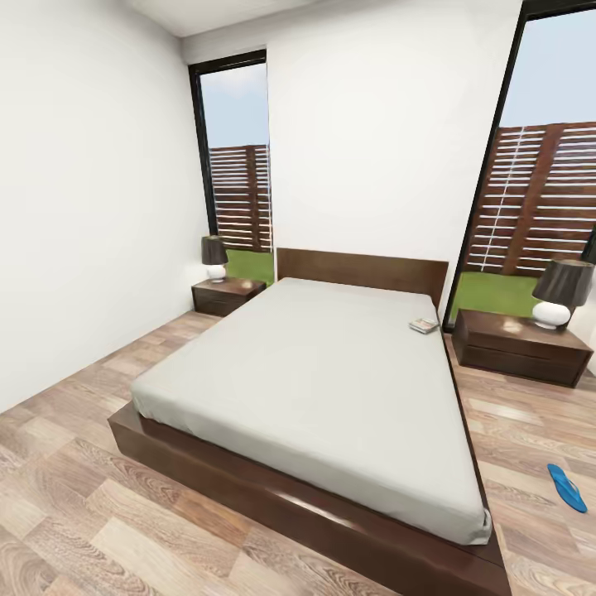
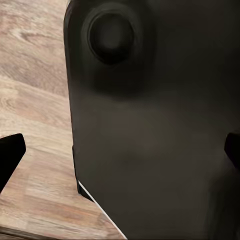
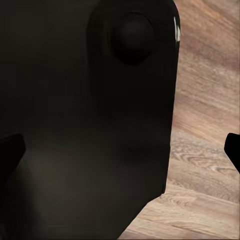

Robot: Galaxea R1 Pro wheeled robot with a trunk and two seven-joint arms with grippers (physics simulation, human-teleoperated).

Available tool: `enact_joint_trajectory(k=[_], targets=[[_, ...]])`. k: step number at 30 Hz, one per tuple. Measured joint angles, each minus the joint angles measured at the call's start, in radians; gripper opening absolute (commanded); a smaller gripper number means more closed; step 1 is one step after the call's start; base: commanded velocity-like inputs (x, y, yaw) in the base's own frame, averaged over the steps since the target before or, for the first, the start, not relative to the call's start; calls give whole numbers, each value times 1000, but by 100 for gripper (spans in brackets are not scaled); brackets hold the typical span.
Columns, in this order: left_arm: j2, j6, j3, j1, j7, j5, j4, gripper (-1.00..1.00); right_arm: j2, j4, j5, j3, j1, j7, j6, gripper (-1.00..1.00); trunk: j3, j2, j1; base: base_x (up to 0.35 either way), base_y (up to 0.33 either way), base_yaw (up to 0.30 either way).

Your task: In the bedroom, move the book from the bed onto either nightstand, and place the two sandals side by side next to the bed.

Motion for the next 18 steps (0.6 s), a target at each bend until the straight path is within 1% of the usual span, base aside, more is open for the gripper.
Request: enact_joint_trajectory(k=[2, 18], targets=[[-3, 10, 0, -2, -4, 1, -10, 100, 0, 3, -1, -7, 2, 2, 10, 100, 0, 0, 0, 0, 0, 0], [-3, 14, 0, -2, -3, 3, -32, 100, 0, 3, 0, -7, 2, -8, 11, 100, 0, 0, 0, 0, 0, 0]])
